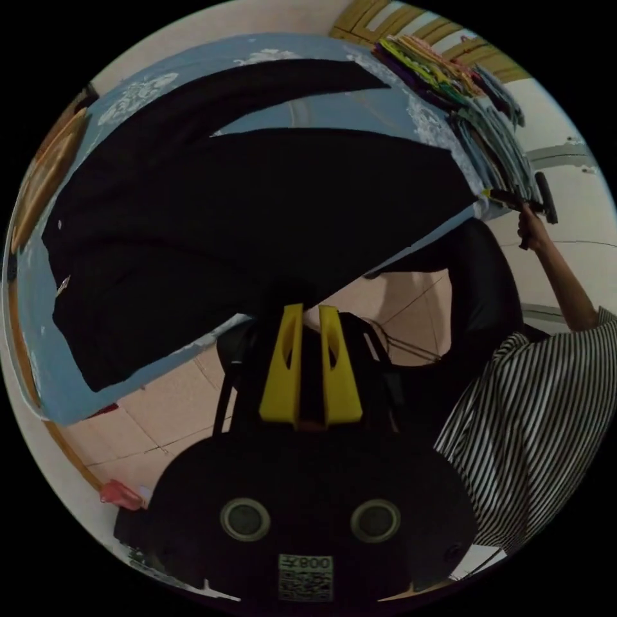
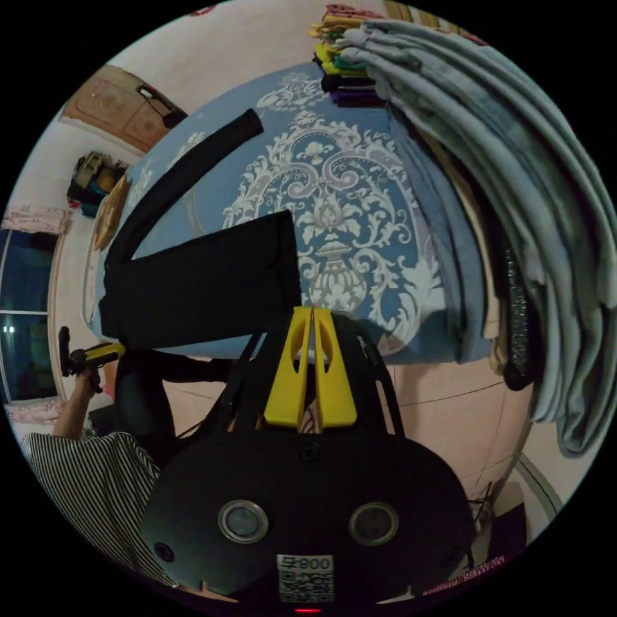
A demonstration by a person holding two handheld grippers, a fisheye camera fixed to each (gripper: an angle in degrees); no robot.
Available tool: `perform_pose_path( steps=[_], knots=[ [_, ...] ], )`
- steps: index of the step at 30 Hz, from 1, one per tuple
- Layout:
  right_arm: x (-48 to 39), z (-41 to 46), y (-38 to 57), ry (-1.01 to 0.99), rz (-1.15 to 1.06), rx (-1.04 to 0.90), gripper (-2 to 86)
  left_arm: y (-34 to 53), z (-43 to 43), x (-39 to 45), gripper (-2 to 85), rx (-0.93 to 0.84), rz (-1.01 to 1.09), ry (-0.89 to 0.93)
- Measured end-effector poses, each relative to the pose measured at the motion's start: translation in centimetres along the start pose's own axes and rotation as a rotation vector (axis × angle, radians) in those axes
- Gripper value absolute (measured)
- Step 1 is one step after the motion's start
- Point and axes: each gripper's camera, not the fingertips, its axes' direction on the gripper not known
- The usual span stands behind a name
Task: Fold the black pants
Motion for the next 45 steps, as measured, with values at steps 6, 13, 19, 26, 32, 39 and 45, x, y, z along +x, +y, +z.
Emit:
perform_pose_path(
  steps=[6,13,19,26,32,39,45],
  knots=[
    [-3.0,-1.3,-2.7,-0.048,-0.048,0.066,0.2,5.5,-5.8,-7.3,8.1,0.228,-0.393,0.059],
    [-8.3,0.0,-7.2,0.020,-0.134,-0.002,0.1,10.7,-8.1,-17.9,8.4,0.466,-0.955,0.249],
    [-11.7,2.0,-9.5,0.105,-0.150,-0.113,0.1,10.5,-8.9,-20.7,3.2,0.440,-1.068,0.290],
    [-14.4,2.3,-10.4,0.155,-0.167,-0.125,0.0,11.9,-12.5,-20.8,0.9,0.500,-1.014,0.219],
    [-16.7,1.7,-11.2,0.191,-0.218,-0.105,0.1,10.9,-11.2,-20.8,1.0,0.464,-1.077,0.269],
    [-18.9,0.6,-11.6,0.218,-0.233,-0.014,0.1,9.5,-12.8,-18.3,1.5,0.547,-1.091,0.168],
    [-19.3,-2.6,-13.8,0.049,-0.155,0.035,0.2,1.9,-14.4,-13.0,3.7,0.604,-0.691,0.133]
  ],
)
